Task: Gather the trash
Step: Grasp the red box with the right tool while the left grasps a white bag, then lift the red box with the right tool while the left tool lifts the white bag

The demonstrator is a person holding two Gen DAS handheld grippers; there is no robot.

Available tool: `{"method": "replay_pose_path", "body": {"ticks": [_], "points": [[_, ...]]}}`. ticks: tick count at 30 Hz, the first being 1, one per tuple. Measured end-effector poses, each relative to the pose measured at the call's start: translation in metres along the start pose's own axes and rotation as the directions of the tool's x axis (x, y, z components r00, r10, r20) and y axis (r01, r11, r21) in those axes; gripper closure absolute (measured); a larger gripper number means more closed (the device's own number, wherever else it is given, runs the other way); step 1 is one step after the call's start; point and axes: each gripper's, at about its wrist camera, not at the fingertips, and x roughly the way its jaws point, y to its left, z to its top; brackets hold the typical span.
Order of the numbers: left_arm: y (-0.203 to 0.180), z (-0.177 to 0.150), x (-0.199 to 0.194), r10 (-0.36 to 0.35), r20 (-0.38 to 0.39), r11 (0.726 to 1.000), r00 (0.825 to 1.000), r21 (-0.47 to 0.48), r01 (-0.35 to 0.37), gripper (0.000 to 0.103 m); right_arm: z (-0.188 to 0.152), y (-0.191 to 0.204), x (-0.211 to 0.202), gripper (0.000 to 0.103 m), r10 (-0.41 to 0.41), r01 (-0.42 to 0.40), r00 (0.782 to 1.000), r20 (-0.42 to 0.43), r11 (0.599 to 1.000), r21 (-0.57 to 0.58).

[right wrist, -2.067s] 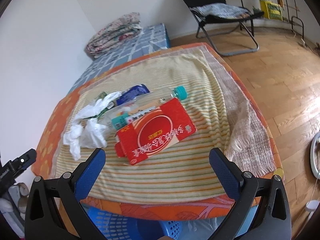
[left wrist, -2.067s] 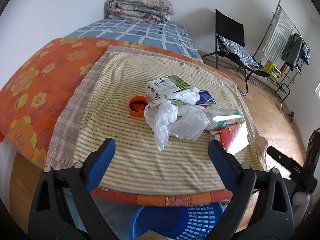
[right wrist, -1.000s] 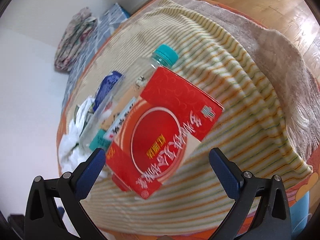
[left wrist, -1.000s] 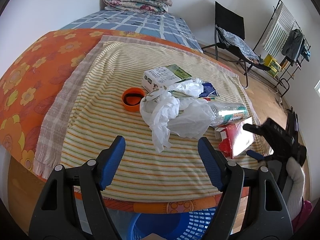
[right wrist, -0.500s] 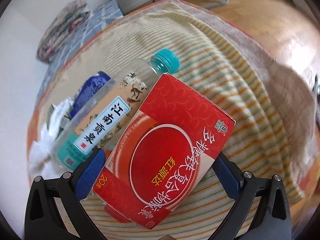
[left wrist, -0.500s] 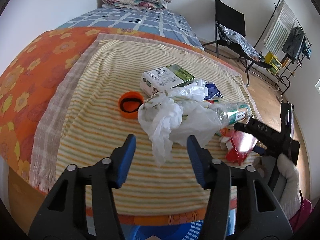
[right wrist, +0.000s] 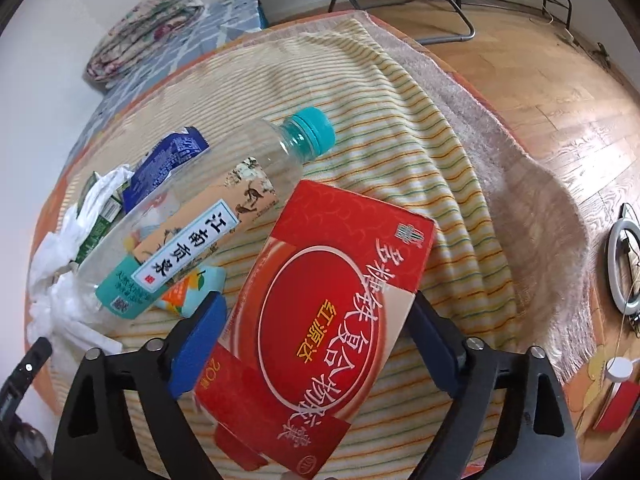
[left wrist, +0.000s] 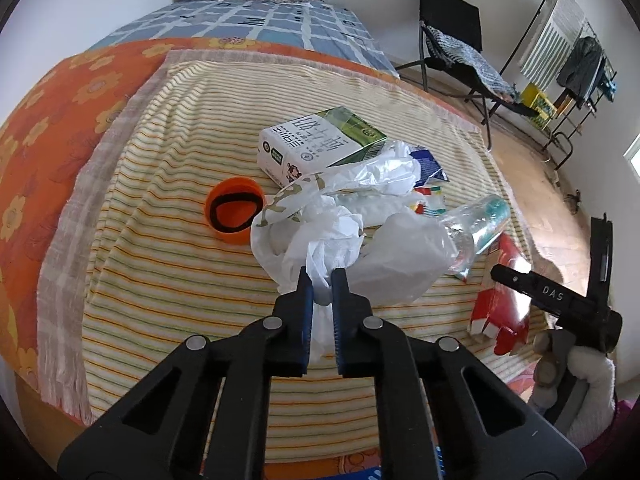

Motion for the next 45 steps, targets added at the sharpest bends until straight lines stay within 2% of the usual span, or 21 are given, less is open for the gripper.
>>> {"method": "replay_pose_path", "body": {"ticks": [1, 2, 4, 6, 9, 11, 14, 17, 22, 25, 26, 28, 30, 33, 35, 37, 45], "points": [[-0.001, -0.001, -0.003, -0.004, 0.005, 1.000, 1.000, 0.004, 0.003, 0.097, 0.000, -0.001, -0.002, 0.021, 0.010, -0.010, 1.000, 0.000, 1.000, 0.002], [-0.002, -0.002, -0.006, -0.005, 0.011, 1.000, 1.000, 0.009, 0.005, 0.097, -0.003, -0.002, -0.006, 0.034, 0.019, -0.019, 1.000, 0.008, 1.000, 0.004], [-0.003, -0.003, -0.012, -0.003, 0.024, 1.000, 1.000, 0.021, 0.002, 0.098, -0.001, -0.004, -0.015, 0.049, 0.022, -0.022, 0.999, 0.047, 1.000, -0.010], [-0.006, -0.006, -0.018, 0.006, 0.036, 0.999, 0.999, 0.037, -0.008, 0.098, 0.001, -0.004, -0.020, 0.053, 0.033, -0.030, 0.998, 0.062, 0.998, -0.047], [-0.006, -0.009, -0.021, 0.001, 0.037, 0.999, 0.999, 0.034, -0.002, 0.098, 0.002, -0.011, -0.015, 0.049, 0.071, -0.070, 0.997, 0.022, 0.997, -0.041], [-0.007, -0.009, -0.022, 0.001, 0.038, 0.999, 0.999, 0.032, -0.002, 0.098, 0.003, -0.019, -0.007, 0.032, 0.119, -0.118, 0.992, -0.034, 0.993, 0.008], [-0.010, -0.009, -0.026, 0.003, 0.047, 0.999, 0.999, 0.042, -0.005, 0.098, 0.001, -0.021, -0.003, 0.026, 0.140, -0.138, 0.987, -0.072, 0.990, 0.043], [-0.013, -0.009, -0.027, 0.003, 0.054, 0.999, 0.999, 0.047, -0.006, 0.098, 0.000, -0.011, 0.000, 0.021, 0.098, -0.098, 0.993, -0.068, 0.995, 0.005], [-0.015, -0.007, -0.031, -0.004, 0.062, 0.999, 0.998, 0.042, 0.002, 0.098, 0.004, 0.008, 0.003, 0.020, 0.033, -0.033, 0.998, -0.049, 0.999, -0.009], [-0.015, -0.008, -0.035, -0.003, 0.069, 0.999, 0.998, 0.048, 0.000, 0.098, 0.007, 0.018, 0.013, 0.009, -0.013, 0.011, 0.999, -0.047, 0.999, -0.046], [-0.015, -0.008, -0.036, -0.004, 0.070, 0.999, 0.998, 0.048, 0.000, 0.098, 0.008, 0.024, 0.019, 0.008, -0.051, 0.046, 0.997, -0.055, 0.996, -0.078], [-0.013, -0.008, -0.038, -0.002, 0.074, 0.999, 0.997, 0.050, -0.002, 0.098, 0.006, 0.035, 0.025, 0.008, -0.140, 0.132, 0.990, -0.034, 0.977, -0.165], [-0.011, -0.007, -0.041, 0.001, 0.078, 0.999, 0.997, 0.051, -0.005, 0.098, 0.003, 0.038, 0.024, 0.008, -0.155, 0.151, 0.988, -0.007, 0.970, -0.191], [-0.006, -0.007, -0.045, -0.003, 0.083, 0.999, 0.997, 0.042, -0.001, 0.098, 0.003, 0.031, 0.019, 0.014, -0.129, 0.128, 0.992, 0.004, 0.977, -0.170], [-0.003, -0.008, -0.049, -0.009, 0.084, 0.999, 0.996, 0.039, 0.005, 0.098, 0.003, 0.024, 0.013, 0.023, -0.118, 0.117, 0.993, 0.006, 0.981, -0.155], [-0.002, -0.008, -0.052, -0.014, 0.086, 0.999, 0.996, 0.039, 0.010, 0.098, 0.000, 0.016, 0.007, 0.023, -0.074, 0.072, 0.997, -0.005, 0.988, -0.139], [-0.006, -0.017, -0.067, -0.049, 0.092, 0.998, 0.995, 0.050, 0.044, 0.098, -0.018, 0.002, -0.016, 0.024, 0.007, -0.005, 1.000, 0.015, 0.992, -0.129]]}}
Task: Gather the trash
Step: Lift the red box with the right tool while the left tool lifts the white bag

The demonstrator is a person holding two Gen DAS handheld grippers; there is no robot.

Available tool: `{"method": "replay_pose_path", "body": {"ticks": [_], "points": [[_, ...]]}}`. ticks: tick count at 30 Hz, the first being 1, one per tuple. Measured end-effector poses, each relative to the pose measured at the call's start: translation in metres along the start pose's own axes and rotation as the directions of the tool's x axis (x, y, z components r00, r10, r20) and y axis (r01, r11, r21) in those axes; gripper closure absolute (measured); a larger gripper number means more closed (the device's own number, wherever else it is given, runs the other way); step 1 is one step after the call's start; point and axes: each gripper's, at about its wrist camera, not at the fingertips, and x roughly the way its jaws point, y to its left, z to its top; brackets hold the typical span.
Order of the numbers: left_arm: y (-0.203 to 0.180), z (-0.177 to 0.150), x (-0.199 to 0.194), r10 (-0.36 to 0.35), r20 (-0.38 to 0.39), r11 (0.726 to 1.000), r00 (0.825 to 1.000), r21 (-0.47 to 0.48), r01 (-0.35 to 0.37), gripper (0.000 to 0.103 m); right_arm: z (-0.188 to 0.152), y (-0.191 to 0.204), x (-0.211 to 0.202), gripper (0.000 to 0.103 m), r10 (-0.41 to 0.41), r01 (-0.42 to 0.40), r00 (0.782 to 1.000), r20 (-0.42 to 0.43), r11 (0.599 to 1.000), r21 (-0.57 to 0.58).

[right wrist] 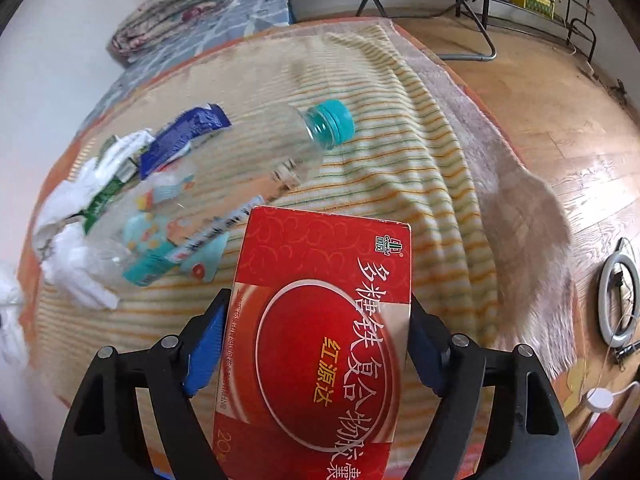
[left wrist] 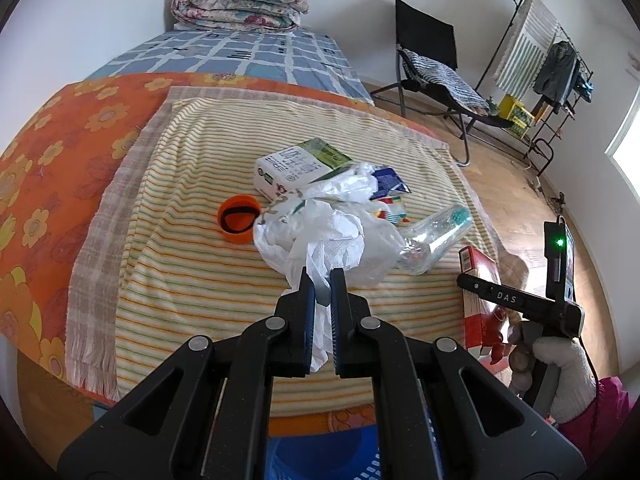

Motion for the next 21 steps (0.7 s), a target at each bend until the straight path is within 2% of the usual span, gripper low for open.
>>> {"method": "replay_pose_path", "body": {"ticks": [8, 21], "points": [[-0.014, -0.014, -0.011, -0.019, -0.006, 0.999, 1.000, 0.036, 0.019, 0.098, -0.012, 0.003, -0.031, 0.024, 0.013, -0.007, 0.997, 0.076, 0.996, -0.084], [-0.019, -0.020, -0.016, 0.007, 0.007, 0.999, 1.000, 0.054, -0.007, 0.098, -0.022, 0.000, -0.039, 0.024, -0.005, 0.014, 0.996, 0.090, 0.995, -0.097]]}}
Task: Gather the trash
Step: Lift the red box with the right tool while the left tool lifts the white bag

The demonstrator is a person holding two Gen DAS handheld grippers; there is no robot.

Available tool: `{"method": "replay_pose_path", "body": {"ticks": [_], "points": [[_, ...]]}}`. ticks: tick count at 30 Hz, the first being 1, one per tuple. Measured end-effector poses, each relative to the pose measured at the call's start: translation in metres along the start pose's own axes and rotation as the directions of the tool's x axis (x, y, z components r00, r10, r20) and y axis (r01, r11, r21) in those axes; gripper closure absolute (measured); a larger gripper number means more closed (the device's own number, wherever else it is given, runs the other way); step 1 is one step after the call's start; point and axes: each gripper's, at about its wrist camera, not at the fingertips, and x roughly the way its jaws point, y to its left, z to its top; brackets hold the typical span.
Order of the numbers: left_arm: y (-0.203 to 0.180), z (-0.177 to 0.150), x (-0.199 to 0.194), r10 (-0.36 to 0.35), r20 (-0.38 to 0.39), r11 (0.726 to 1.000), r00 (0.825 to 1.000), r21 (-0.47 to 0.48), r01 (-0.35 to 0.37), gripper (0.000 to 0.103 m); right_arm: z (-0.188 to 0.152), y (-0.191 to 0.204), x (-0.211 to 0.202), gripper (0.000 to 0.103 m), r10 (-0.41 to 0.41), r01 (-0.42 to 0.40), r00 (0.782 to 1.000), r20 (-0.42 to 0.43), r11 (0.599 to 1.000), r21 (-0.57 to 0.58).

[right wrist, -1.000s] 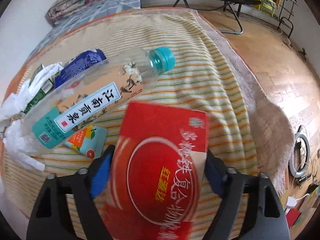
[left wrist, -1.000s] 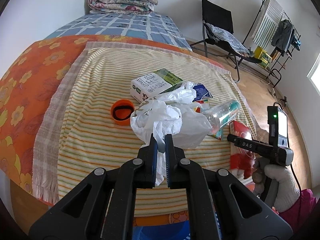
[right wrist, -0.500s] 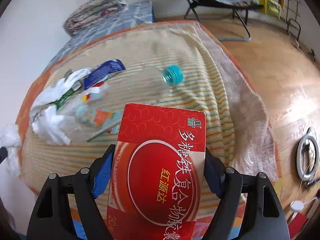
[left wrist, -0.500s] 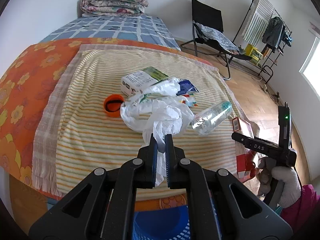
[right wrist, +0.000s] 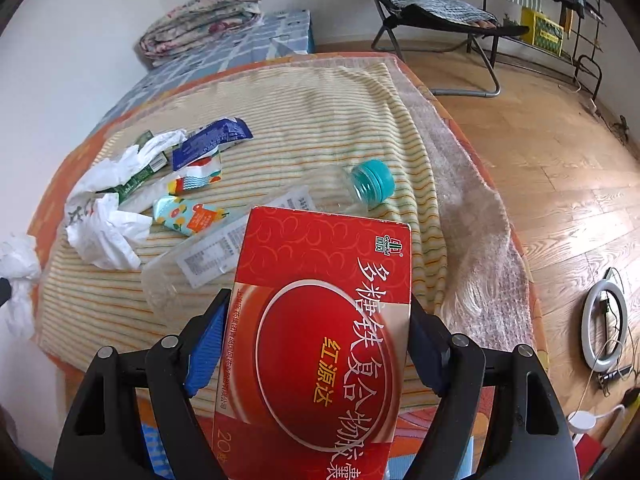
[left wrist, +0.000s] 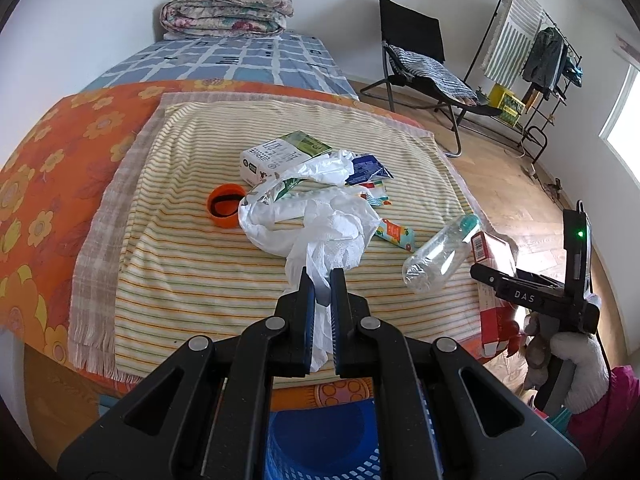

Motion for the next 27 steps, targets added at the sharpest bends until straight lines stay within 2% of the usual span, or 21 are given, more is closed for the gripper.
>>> {"method": "replay_pose_path", "body": {"ticks": [10, 15, 22, 27], "points": [[-0.007, -0.002, -0.001, -0.020, -0.005, 1.000, 1.000, 0.018, 0.020, 0.098, -0.005, -0.006, -0.012, 0.024, -0.010, 0.010, 0.999, 0.032, 1.000, -0.013], [-0.019, -0.012, -0.006, -0.054, -0.022, 0.998, 0.998, 0.039, 0.055, 0.098, -0.013, -0.005, -0.028, 0.024, 0.027, -0.026, 0.998, 0.048, 0.999, -0.018], [-0.039, -0.045, -0.010, -0.086, -0.079, 0.991, 0.993, 0.091, 0.093, 0.098, -0.038, 0.010, -0.053, 0.024, 0.101, -0.097, 0.993, 0.066, 0.993, -0.068], [-0.045, -0.070, -0.011, -0.102, -0.126, 0.989, 0.987, 0.096, 0.115, 0.098, -0.059, 0.026, -0.063, 0.024, 0.141, -0.133, 0.987, 0.072, 0.984, -0.116]]}}
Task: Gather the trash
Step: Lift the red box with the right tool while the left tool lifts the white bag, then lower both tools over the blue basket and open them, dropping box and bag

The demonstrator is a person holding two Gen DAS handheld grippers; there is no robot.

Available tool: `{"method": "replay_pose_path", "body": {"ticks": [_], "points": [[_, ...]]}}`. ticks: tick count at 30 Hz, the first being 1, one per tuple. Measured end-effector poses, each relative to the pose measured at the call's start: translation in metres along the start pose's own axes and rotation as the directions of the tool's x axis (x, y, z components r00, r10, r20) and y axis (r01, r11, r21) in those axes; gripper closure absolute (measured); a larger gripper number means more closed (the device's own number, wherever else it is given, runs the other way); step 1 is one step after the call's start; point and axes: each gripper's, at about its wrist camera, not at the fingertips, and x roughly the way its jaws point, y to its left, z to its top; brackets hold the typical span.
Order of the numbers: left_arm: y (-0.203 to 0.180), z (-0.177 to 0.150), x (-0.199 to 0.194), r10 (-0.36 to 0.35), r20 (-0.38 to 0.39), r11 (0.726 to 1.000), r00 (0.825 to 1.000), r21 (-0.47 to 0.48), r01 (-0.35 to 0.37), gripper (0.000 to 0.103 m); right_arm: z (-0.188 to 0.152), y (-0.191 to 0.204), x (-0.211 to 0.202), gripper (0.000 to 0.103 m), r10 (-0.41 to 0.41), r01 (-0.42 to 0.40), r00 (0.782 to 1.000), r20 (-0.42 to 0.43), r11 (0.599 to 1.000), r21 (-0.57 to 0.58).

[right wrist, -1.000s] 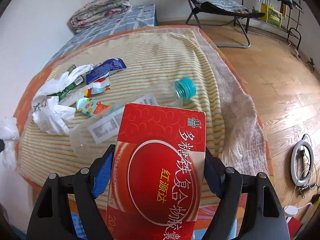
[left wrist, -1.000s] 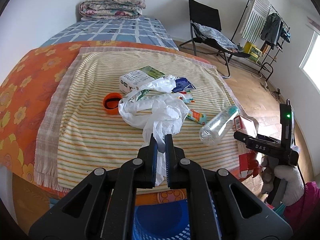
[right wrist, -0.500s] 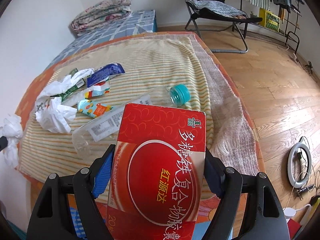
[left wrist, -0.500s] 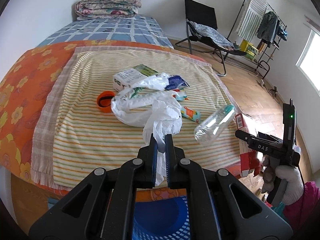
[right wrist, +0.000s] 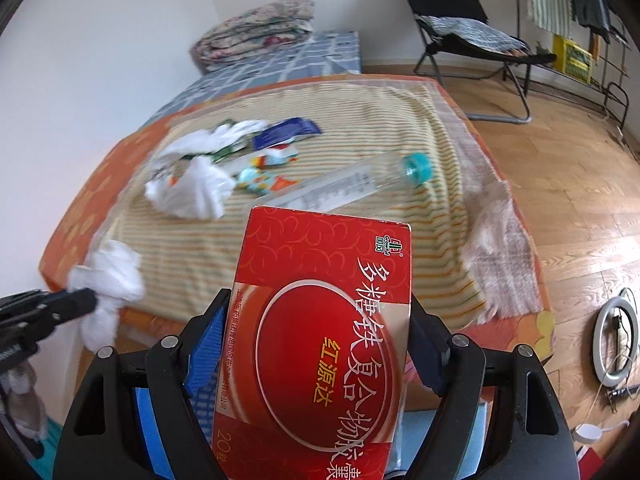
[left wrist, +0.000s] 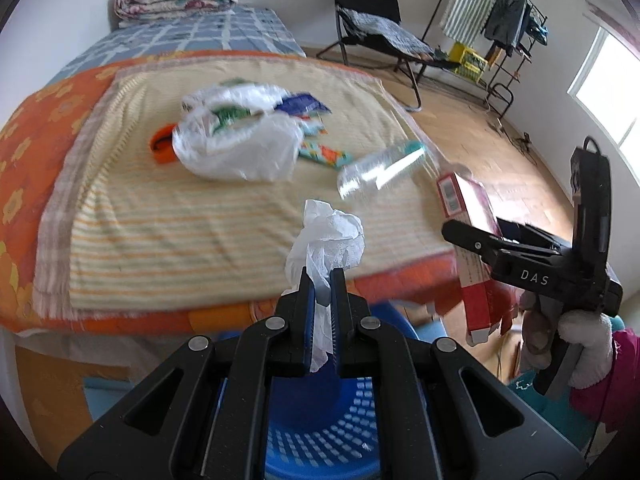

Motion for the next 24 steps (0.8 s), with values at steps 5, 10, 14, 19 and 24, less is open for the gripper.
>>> {"method": "replay_pose_path", "body": {"ticks": [5, 10, 14, 19, 24], "points": [[-0.005, -0.023, 0.005, -0.004, -0.045, 1.000, 0.999, 0.003, 0.005, 0.098, -0.016, 0.024, -0.005, 0.024, 0.022, -0.021, 1.000, 0.013, 0.997, -0.075], [-0.003, -0.044, 0.016, 0.006, -0.102, 1.000, 0.995, -0.011, -0.007, 0.098, -0.031, 0.038, -0.001, 0.024, 0.037, -0.038, 0.999, -0.009, 0.992, -0.124], [-0.001, -0.056, 0.024, 0.020, -0.139, 1.000, 0.990, -0.009, -0.021, 0.098, -0.044, 0.047, 0.003, 0.024, 0.043, -0.047, 0.999, -0.025, 0.988, -0.150], [0.005, -0.063, 0.029, 0.030, -0.161, 0.999, 0.987, -0.017, -0.033, 0.098, -0.054, 0.058, 0.007, 0.023, 0.046, -0.052, 0.998, -0.034, 0.981, -0.189], [0.011, -0.065, 0.030, 0.034, -0.168, 0.999, 0.985, -0.026, -0.039, 0.098, -0.059, 0.065, 0.010, 0.023, 0.063, -0.071, 0.997, -0.047, 0.978, -0.196]]}}
